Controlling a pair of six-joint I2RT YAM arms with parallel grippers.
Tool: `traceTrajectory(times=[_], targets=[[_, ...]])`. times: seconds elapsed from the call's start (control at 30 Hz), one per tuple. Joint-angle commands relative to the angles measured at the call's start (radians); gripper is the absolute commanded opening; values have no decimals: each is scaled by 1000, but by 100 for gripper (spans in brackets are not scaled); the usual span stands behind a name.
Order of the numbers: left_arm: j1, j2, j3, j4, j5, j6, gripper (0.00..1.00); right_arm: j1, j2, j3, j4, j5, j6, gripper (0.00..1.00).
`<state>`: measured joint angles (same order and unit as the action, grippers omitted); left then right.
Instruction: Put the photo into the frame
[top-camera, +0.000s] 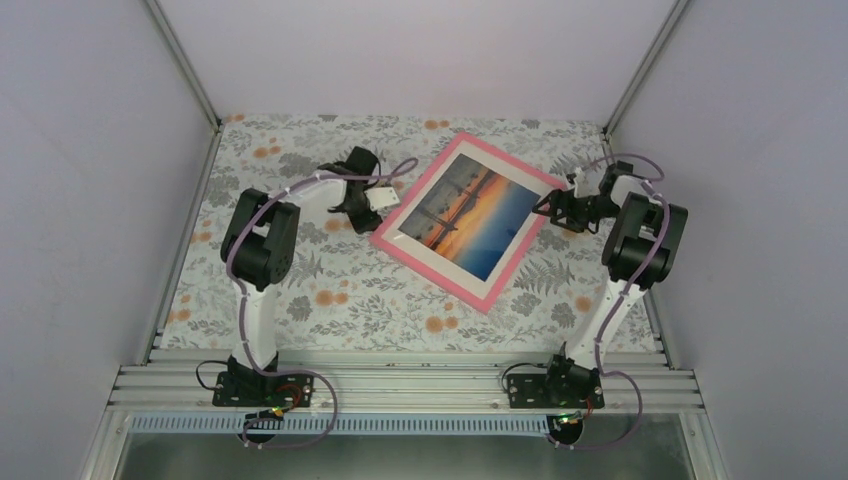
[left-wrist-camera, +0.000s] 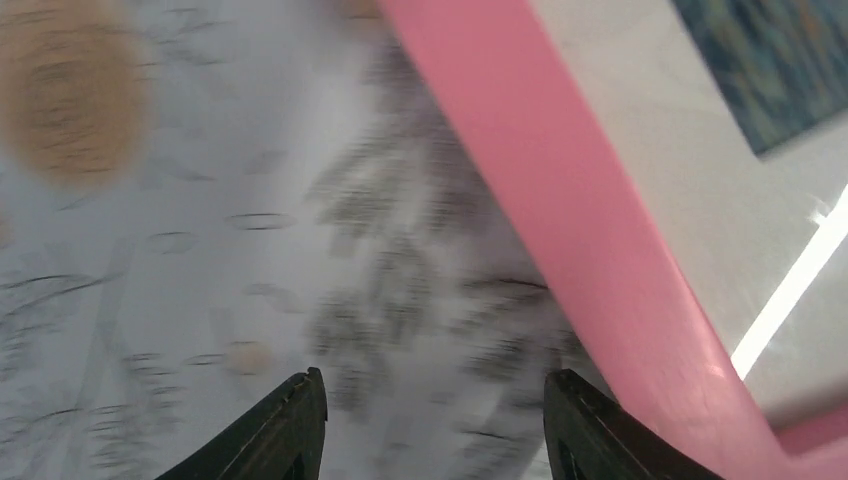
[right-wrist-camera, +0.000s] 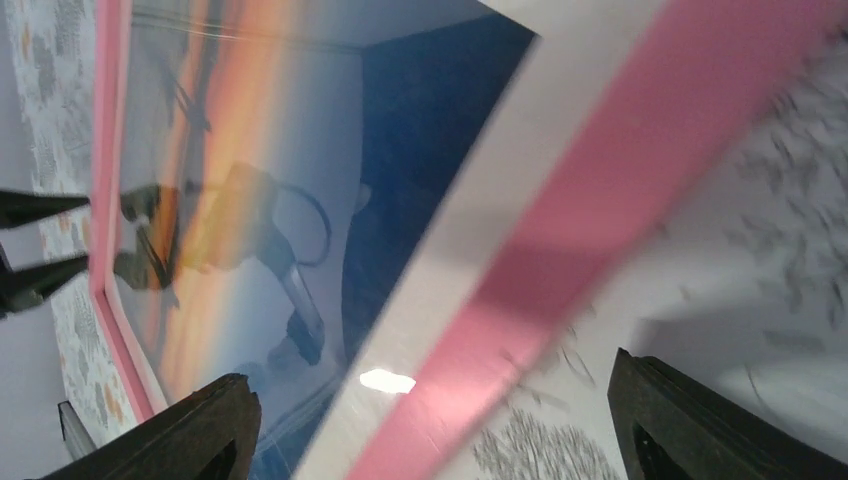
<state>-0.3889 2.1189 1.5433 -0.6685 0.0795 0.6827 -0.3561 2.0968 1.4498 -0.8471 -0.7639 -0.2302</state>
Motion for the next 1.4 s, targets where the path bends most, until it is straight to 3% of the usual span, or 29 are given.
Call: traceTrajectory(times=[0.0, 0.3, 0.43, 0.53, 0.7, 0.8, 0.97, 1.1, 1.23, 1.37], targets=[[-77, -78, -150, 11, 72, 100, 56, 61, 91, 84, 3, -14, 8, 87], [-247, -259, -398, 59, 207, 133, 57, 309, 283, 419, -4, -113, -8, 89], [-294, -258, -403, 58, 207, 105, 58, 411, 343, 610, -22, -114, -9, 90], [-269, -282, -359, 21, 243, 80, 60, 401, 309, 659, 11, -28, -21, 97], [-227, -376, -316, -73, 368, 141, 62, 295, 206, 654, -41, 8, -112, 99], [-173, -397, -256, -84, 385, 129, 63, 233, 107, 588, -161, -41, -233, 99], [-39, -277, -93, -39, 304, 15, 64, 176, -127, 273, -293, 37, -452, 97], [40, -145, 60, -3, 198, -80, 66, 115, -259, 39, -352, 97, -502, 95], [81, -5, 236, -28, 159, -86, 65, 24, -356, -144, -297, 198, -532, 91], [106, 120, 403, -63, 148, -92, 63, -84, -384, -199, -297, 241, -570, 73]])
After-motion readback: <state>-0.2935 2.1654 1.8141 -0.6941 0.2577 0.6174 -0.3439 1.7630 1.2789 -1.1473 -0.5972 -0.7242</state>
